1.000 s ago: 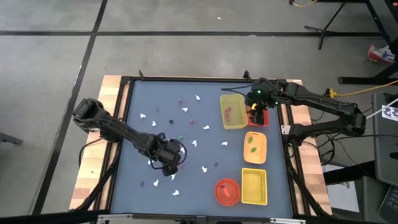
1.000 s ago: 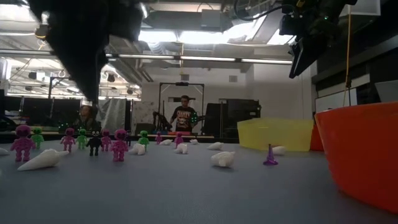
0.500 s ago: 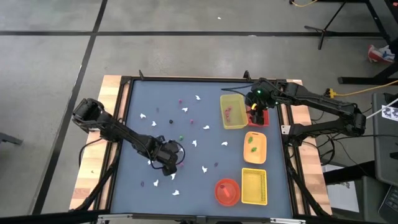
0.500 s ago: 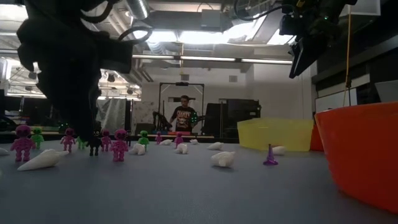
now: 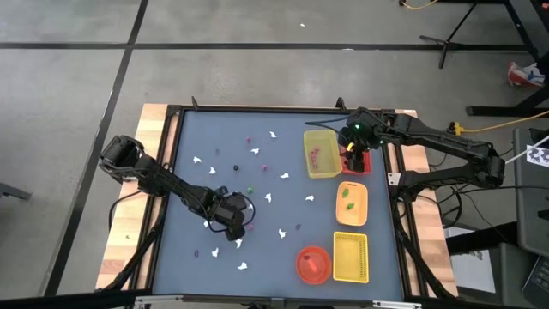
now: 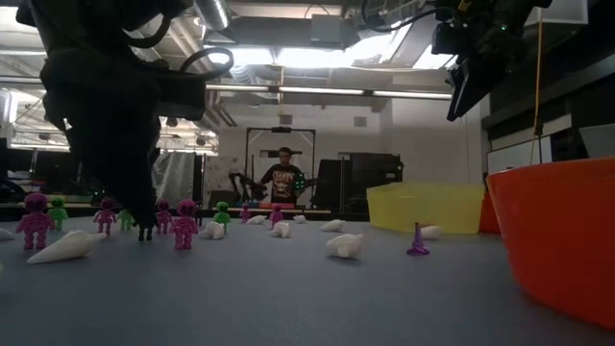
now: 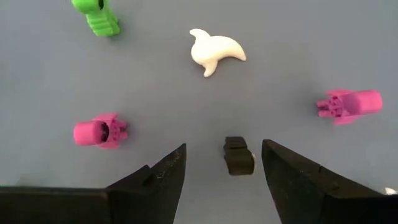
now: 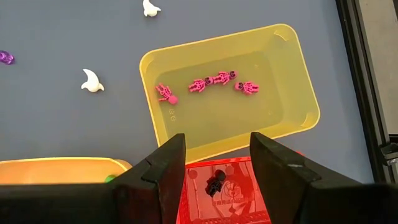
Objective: Sort Halloween decoration
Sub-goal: Put the black skeleton toy into the red box
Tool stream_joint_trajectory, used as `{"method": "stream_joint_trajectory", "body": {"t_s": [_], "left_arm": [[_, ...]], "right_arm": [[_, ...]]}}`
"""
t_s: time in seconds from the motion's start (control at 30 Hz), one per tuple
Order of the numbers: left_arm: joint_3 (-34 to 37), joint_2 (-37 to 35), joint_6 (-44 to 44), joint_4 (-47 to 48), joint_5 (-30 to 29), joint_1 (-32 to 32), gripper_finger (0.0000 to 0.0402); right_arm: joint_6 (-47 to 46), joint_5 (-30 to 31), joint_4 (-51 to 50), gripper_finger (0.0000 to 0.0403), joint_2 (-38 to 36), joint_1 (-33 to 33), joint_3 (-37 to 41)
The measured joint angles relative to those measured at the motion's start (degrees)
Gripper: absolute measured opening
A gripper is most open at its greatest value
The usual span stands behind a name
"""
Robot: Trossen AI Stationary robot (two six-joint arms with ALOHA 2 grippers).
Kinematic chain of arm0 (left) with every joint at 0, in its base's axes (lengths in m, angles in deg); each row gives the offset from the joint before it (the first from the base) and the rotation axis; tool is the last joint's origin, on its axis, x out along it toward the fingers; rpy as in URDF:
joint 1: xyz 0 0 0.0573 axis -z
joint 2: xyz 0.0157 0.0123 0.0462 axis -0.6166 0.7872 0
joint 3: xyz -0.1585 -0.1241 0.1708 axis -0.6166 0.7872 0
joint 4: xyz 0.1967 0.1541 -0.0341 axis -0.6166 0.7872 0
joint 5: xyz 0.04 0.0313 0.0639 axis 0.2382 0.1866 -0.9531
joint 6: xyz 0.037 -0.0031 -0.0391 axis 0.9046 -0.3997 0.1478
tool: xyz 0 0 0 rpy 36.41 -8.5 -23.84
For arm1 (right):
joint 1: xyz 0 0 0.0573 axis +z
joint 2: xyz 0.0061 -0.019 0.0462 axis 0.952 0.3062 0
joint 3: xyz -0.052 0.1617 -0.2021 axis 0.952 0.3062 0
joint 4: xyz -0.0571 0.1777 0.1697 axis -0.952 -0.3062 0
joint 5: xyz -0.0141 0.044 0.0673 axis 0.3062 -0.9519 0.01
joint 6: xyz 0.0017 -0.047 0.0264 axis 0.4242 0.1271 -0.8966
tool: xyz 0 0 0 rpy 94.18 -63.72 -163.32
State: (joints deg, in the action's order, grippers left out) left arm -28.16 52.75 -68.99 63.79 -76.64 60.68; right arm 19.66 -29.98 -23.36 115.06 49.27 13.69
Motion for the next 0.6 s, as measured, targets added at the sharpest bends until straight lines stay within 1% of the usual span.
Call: {"method": "stream_joint_trajectory", "body": {"t_s": [0.6], "left_arm": [[0.0,0.0,0.0,0.0,-0.1,0.0,0.0103]], "right_arm": [[0.0,0.0,0.0,0.0179,0.0,0.0,0.0]]}}
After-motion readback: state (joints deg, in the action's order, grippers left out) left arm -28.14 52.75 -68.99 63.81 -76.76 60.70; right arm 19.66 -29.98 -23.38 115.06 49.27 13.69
